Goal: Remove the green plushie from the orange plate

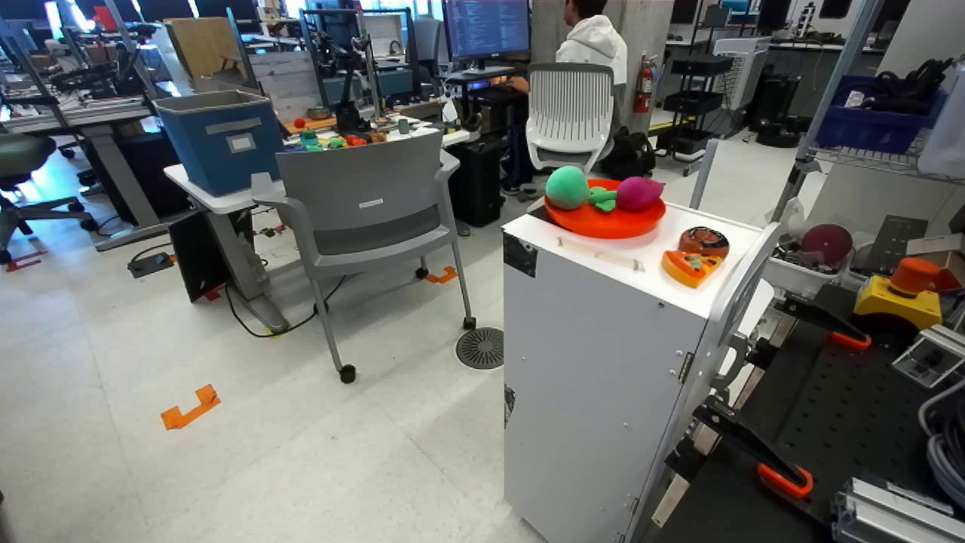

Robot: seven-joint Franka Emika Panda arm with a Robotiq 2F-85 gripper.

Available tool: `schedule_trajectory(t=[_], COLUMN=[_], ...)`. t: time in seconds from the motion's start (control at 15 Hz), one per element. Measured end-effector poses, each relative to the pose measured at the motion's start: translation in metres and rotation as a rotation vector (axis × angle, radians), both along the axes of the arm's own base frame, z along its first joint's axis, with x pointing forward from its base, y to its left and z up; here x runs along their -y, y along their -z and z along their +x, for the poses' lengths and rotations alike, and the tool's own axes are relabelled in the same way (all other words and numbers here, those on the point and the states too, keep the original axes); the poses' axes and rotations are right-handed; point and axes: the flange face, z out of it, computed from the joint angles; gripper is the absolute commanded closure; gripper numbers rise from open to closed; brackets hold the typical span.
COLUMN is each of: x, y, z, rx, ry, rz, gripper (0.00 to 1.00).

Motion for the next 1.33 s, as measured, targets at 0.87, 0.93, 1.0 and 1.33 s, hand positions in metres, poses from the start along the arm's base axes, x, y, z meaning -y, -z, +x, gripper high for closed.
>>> schedule_trajectory(t=[0.87,0.93,1.0,1.33], x=[0.007,0.009,0.011,0.038], y=[-0.001,-0.001,-0.001,-0.007], z=[0.002,0.002,0.002,0.002], rx=[0.021,0.021,0.021,0.031], ry=[0.205,0.209,0.215,0.279], rz=[-0.008,-0.007,-0.006,0.018], gripper=[0.0,0.0,0.0,0.0])
